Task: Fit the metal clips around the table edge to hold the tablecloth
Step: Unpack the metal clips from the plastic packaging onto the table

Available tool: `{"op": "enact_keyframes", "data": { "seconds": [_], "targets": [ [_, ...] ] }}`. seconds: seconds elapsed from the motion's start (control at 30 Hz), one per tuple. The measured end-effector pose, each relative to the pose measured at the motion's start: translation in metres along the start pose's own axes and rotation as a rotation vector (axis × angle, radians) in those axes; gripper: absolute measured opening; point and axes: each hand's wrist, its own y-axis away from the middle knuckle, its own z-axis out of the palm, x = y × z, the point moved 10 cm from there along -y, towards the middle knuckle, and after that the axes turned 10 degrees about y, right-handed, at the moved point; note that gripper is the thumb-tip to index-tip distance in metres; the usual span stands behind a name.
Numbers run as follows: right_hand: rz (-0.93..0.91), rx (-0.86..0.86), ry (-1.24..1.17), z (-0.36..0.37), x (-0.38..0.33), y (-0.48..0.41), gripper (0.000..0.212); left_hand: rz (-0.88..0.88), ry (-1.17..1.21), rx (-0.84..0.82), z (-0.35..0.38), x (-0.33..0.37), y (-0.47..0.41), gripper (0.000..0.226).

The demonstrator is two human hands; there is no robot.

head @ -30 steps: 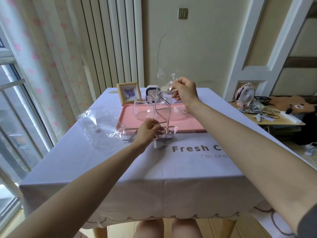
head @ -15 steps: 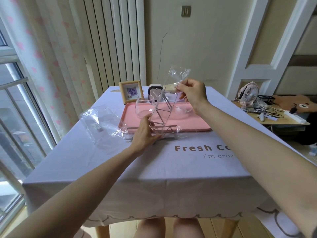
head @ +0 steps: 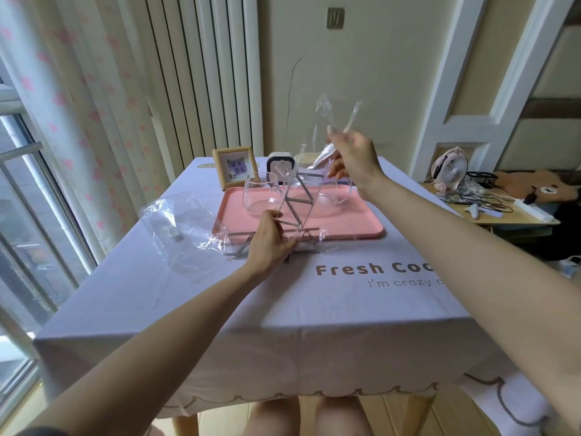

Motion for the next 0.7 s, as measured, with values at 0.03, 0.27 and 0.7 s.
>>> {"op": "enact_keyframes", "data": {
  "seconds": [0.03,0.27,0.7],
  "targets": [
    [0.039,-0.082,-0.007,0.007,0.006,0.003,0.03,-0.016,0.015,0.014,0.0,-0.001,0.0,0.053],
    [0.119,-0.2,0.073,0.017,0.04,0.011,0.012,-0.017,0.051,-0.03,0.006,-0.001,-0.001,0.047],
    [0.132,0.005,0.132,-0.015,0.044,0.011,0.011,0.159,-0.284,-0.08,0.03,0.034,-0.003,0.081]
  ]
}}
